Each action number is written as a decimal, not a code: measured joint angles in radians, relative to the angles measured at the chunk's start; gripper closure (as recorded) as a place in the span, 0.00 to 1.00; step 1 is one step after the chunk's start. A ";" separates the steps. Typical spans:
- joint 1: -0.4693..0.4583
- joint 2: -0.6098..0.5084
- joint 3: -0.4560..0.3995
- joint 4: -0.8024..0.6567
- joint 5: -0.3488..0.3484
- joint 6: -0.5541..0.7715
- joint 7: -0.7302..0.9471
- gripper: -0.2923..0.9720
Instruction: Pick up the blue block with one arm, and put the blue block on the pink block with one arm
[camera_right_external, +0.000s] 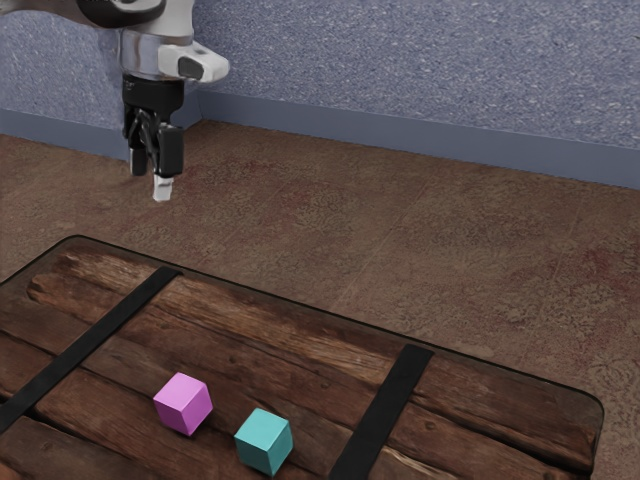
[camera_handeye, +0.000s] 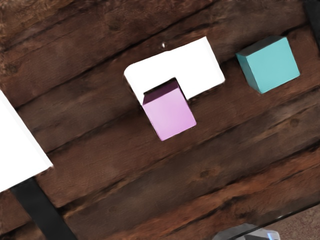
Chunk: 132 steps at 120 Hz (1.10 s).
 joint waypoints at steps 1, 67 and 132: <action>-0.008 0.000 0.008 0.000 0.000 0.009 0.006 0.23; -0.116 -0.246 -0.018 -0.779 -0.023 0.596 0.605 0.23; -0.203 -0.133 -0.019 -1.044 -0.233 1.116 0.950 0.23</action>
